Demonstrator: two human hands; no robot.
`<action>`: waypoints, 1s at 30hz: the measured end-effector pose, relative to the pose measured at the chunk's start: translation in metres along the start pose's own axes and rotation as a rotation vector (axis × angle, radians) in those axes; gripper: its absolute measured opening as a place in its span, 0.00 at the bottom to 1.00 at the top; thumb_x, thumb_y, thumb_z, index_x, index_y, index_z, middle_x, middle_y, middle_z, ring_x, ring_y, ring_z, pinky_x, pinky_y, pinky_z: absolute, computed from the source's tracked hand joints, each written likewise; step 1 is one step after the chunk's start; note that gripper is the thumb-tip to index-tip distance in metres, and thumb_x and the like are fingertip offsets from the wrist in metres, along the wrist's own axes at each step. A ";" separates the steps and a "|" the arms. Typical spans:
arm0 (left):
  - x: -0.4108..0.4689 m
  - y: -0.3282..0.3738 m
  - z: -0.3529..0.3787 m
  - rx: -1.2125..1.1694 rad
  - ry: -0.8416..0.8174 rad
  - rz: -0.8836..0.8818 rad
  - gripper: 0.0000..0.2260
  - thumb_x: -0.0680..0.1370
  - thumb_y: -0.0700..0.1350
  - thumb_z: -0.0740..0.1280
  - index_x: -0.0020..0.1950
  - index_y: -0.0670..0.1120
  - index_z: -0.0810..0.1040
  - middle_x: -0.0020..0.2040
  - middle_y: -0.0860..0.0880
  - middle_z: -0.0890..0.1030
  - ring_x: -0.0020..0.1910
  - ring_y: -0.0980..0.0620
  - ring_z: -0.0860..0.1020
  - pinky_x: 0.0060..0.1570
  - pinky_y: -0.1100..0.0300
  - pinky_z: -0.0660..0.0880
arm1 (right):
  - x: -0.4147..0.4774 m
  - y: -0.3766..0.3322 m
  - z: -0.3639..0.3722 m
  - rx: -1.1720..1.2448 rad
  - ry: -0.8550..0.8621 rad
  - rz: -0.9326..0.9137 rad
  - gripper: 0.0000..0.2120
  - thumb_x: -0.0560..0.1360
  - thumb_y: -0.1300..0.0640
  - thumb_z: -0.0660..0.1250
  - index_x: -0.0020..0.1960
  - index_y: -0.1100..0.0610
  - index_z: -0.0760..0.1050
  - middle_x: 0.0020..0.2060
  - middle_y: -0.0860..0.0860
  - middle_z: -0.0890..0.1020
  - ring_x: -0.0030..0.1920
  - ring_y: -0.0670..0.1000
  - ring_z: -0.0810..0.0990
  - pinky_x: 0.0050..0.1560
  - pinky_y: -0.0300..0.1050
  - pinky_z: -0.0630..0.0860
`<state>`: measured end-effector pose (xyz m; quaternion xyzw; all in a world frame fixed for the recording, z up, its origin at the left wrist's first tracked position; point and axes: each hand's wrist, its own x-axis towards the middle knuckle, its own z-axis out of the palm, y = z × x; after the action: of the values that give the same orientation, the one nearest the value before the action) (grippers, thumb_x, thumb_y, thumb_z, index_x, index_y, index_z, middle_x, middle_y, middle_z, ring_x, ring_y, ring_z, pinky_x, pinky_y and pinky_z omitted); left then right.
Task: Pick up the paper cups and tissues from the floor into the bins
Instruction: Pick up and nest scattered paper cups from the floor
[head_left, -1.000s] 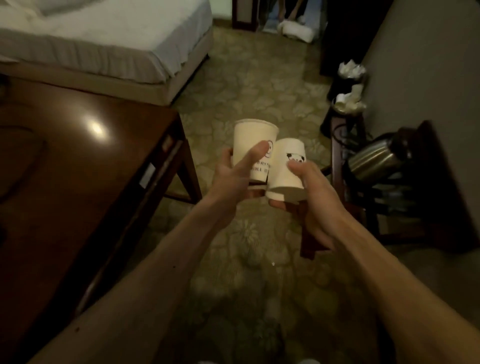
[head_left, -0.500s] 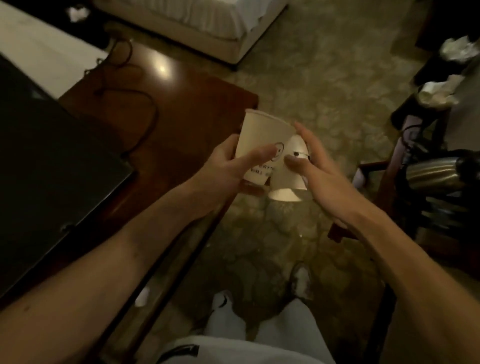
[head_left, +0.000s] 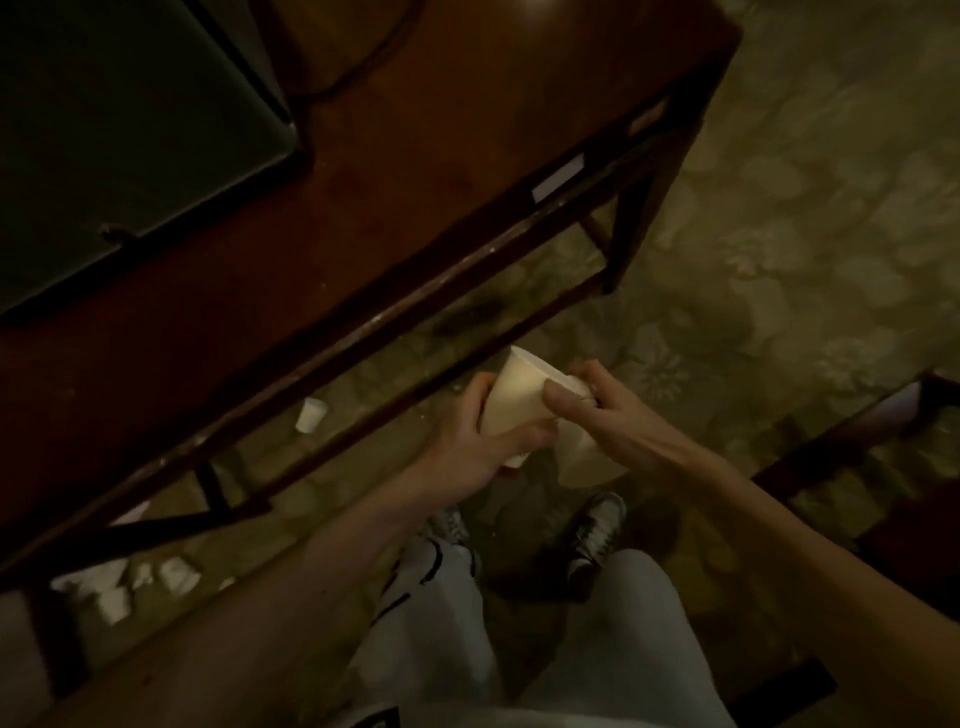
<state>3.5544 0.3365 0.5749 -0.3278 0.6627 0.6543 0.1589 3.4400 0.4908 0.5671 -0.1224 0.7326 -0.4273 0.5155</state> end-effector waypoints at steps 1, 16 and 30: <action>0.010 -0.018 -0.003 0.001 0.034 -0.004 0.29 0.60 0.62 0.78 0.58 0.63 0.72 0.53 0.54 0.81 0.50 0.55 0.83 0.40 0.59 0.81 | 0.018 0.009 0.005 -0.062 -0.021 -0.027 0.34 0.57 0.20 0.60 0.55 0.40 0.68 0.52 0.43 0.74 0.48 0.44 0.77 0.40 0.37 0.71; 0.249 -0.228 -0.086 0.284 0.094 0.099 0.25 0.67 0.55 0.77 0.62 0.60 0.75 0.55 0.58 0.82 0.55 0.57 0.81 0.47 0.63 0.79 | 0.337 0.168 0.086 -0.217 -0.162 -0.141 0.53 0.52 0.19 0.64 0.73 0.37 0.59 0.65 0.46 0.64 0.60 0.50 0.68 0.55 0.50 0.71; 0.403 -0.296 -0.205 0.104 0.047 0.142 0.28 0.76 0.59 0.64 0.72 0.47 0.70 0.64 0.43 0.79 0.60 0.41 0.78 0.62 0.42 0.73 | 0.540 0.182 0.117 -0.151 0.001 -0.444 0.39 0.66 0.29 0.68 0.70 0.49 0.67 0.57 0.50 0.75 0.50 0.49 0.76 0.42 0.45 0.74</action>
<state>3.4931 0.0673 0.1104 -0.2865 0.7209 0.6208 0.1132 3.3514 0.2076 0.0672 -0.3185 0.7179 -0.4740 0.3980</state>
